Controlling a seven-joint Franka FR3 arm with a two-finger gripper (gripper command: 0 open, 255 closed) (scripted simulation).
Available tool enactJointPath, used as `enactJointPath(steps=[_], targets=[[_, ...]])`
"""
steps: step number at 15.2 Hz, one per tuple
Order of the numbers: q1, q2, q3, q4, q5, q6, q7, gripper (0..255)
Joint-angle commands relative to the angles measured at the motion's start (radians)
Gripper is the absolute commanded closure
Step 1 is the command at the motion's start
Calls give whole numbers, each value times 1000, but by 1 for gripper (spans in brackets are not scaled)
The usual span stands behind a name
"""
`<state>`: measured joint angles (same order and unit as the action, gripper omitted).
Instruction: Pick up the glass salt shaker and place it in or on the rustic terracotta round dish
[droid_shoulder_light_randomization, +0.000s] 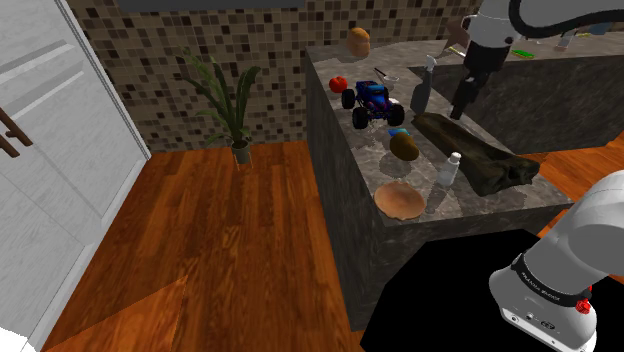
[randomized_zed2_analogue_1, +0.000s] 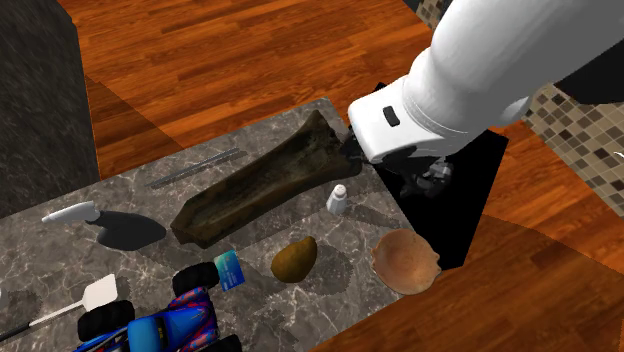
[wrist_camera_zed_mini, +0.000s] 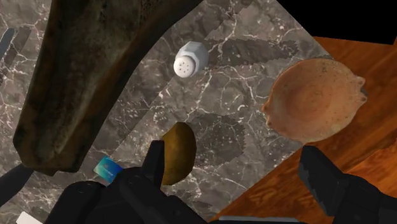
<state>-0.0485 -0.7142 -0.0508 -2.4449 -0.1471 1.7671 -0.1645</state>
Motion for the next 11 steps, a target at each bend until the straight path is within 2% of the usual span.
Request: enactJointPath(steps=[1,10,11], targets=[[-12,14,-20,-50,-8,47,-2,0],[-76,162,-119,-204,-51,270,-19,0],[-76,163,-119,-205,-51,271,-19,0]])
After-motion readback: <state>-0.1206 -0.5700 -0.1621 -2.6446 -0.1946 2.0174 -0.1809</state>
